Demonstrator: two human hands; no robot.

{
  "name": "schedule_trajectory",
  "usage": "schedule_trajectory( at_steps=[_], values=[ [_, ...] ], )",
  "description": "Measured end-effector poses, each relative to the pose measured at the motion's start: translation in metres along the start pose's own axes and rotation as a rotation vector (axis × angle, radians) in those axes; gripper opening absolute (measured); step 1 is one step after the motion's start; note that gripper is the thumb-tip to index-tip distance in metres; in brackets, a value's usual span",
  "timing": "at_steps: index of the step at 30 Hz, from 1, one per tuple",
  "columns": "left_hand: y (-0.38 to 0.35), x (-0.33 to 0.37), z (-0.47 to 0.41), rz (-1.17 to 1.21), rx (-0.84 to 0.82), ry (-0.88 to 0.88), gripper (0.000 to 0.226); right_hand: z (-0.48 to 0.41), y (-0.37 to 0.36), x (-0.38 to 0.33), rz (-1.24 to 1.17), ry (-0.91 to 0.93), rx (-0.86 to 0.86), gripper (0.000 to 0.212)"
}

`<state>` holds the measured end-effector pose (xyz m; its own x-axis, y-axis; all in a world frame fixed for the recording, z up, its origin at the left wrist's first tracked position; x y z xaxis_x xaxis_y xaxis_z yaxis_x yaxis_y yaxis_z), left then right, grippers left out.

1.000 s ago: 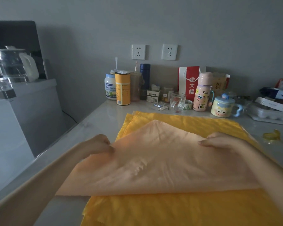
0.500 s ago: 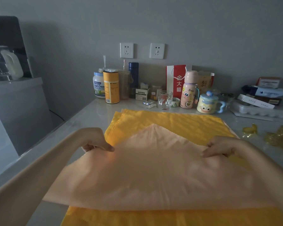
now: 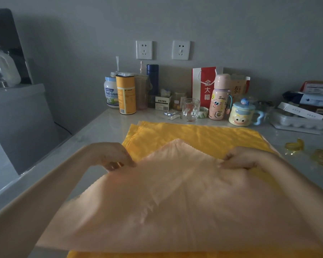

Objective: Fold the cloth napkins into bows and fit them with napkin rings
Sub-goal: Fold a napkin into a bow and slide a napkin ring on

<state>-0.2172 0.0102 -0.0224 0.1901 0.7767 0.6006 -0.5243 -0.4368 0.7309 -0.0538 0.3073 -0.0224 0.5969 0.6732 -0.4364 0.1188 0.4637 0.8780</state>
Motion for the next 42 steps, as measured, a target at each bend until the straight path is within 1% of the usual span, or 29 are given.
schedule_trajectory(
  at_steps=[2, 4, 6, 9, 11, 13, 15, 18, 20, 24, 25, 27, 29, 31, 34, 37, 40, 41, 42],
  values=[
    [-0.009, 0.018, -0.012, 0.033, 0.041, -0.017, 0.023, -0.009, -0.004, -0.017, -0.078, 0.009, 0.034, 0.029],
    [-0.018, 0.035, -0.026, -0.021, 0.13, -0.087, 0.022, -0.02, -0.011, -0.036, -0.141, 0.037, 0.104, 0.029],
    [-0.025, 0.05, -0.04, -0.027, 0.228, -0.159, 0.02, -0.034, -0.018, -0.051, -0.205, 0.088, 0.191, 0.03],
    [-0.03, 0.058, -0.059, -0.03, 0.317, -0.193, 0.022, -0.046, -0.025, -0.064, -0.177, 0.151, 0.322, 0.041],
    [-0.031, 0.058, -0.065, -0.064, 0.338, -0.187, 0.02, -0.051, -0.027, -0.061, -0.182, 0.127, 0.388, 0.044],
    [-0.03, 0.059, -0.068, -0.094, 0.337, -0.173, 0.025, -0.055, -0.029, -0.056, -0.22, 0.081, 0.402, 0.04],
    [-0.031, 0.063, -0.07, -0.102, 0.344, -0.175, 0.03, -0.06, -0.029, -0.055, -0.203, 0.059, 0.389, 0.038],
    [-0.034, 0.077, -0.072, -0.076, 0.396, -0.248, 0.025, -0.066, -0.028, -0.061, -0.209, 0.05, 0.362, 0.036],
    [-0.038, 0.086, -0.073, -0.04, 0.426, -0.302, 0.019, -0.071, -0.029, -0.064, -0.229, 0.087, 0.359, 0.024],
    [-0.043, 0.091, -0.069, 0.014, 0.483, -0.383, 0.02, -0.071, -0.027, -0.066, -0.273, 0.205, 0.389, 0.012],
    [-0.042, 0.09, -0.065, 0.035, 0.496, -0.413, 0.019, -0.068, -0.025, -0.065, -0.286, 0.228, 0.407, 0.015],
    [-0.04, 0.089, -0.057, 0.039, 0.516, -0.484, 0.021, -0.062, -0.022, -0.063, -0.31, 0.268, 0.433, 0.03],
    [-0.041, 0.09, -0.046, -0.144, 0.589, -0.55, 0.025, -0.056, -0.024, -0.062, -0.274, 0.302, 0.457, 0.038],
    [-0.046, 0.094, -0.036, -0.299, 0.673, -0.593, 0.026, -0.051, -0.027, -0.061, -0.229, 0.338, 0.507, 0.041],
    [-0.066, 0.104, -0.028, -0.322, 0.678, -0.612, 0.02, -0.043, -0.03, -0.063, -0.178, 0.419, 0.566, 0.036],
    [-0.083, 0.101, -0.035, -0.332, 0.62, -0.541, 0.03, -0.038, -0.032, -0.066, -0.064, 0.455, 0.568, 0.025],
    [-0.085, 0.096, -0.038, -0.318, 0.66, -0.524, 0.031, -0.023, -0.025, -0.074, 0.062, 0.53, 0.72, 0.029],
    [-0.085, 0.096, -0.037, -0.324, 0.682, -0.54, 0.031, -0.017, -0.026, -0.081, 0.071, 0.592, 0.75, 0.032],
    [-0.085, 0.098, -0.035, -0.34, 0.709, -0.564, 0.032, -0.012, -0.029, -0.087, 0.072, 0.632, 0.728, 0.032]
  ],
)
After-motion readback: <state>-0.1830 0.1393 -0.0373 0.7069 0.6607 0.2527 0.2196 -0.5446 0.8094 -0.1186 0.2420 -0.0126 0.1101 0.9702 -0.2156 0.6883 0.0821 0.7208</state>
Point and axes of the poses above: each hand's wrist, its own z-axis away from the middle knuckle, its own y-axis out of the back of the hand, x = y × z, the point moved 7 cm from there along -z, towards the middle knuckle, and after that the axes turned 14 degrees about x, right-handed, at the moved point
